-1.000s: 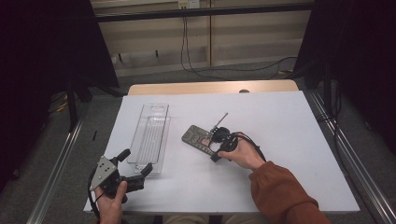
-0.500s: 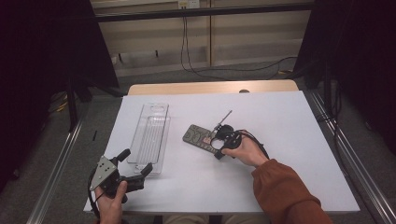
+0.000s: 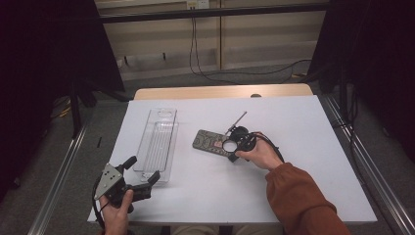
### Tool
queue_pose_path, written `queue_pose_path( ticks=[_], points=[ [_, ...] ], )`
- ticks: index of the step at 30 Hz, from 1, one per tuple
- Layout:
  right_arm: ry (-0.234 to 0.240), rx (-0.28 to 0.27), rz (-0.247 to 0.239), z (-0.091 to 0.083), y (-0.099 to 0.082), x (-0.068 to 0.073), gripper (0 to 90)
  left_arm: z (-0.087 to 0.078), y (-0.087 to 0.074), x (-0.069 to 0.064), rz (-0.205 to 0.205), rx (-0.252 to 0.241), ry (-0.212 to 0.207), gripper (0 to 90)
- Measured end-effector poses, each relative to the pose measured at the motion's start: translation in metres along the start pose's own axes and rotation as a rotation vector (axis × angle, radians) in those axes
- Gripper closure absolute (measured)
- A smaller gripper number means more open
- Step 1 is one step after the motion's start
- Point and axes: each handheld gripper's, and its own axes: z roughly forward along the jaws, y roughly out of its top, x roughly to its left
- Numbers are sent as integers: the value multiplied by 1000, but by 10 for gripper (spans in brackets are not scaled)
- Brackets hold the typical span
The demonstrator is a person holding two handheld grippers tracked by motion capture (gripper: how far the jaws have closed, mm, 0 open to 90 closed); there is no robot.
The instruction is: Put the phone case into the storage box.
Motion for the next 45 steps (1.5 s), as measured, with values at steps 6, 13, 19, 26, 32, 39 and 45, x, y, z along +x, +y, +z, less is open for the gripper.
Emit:
queue_pose_path(
  ticks=[6, 13, 19, 26, 32, 39, 45],
  points=[
    [-11, -4, 3, 0, 0, -1, 900, 0, 1, -1, -2, -3, -8, 22],
    [-26, -21, 10, -1, 0, -5, 900, 0, 0, -1, -5, -8, -6, 22],
    [-23, -33, 17, -1, -1, -9, 900, 0, 1, 0, 0, -14, -5, 23],
    [25, -55, 19, -3, 1, -5, 900, 0, 1, -1, 0, -2, -6, 22],
    [17, -65, 16, -5, 10, -1, 900, 1, 1, -1, 1, -7, -10, 22],
    [8, -81, 10, -11, 24, 1, 900, 0, 1, 0, 8, -7, -3, 22],
    [-6, -83, 14, -12, 38, -2, 900, 0, 1, -1, -2, -9, -7, 22]
  ],
)
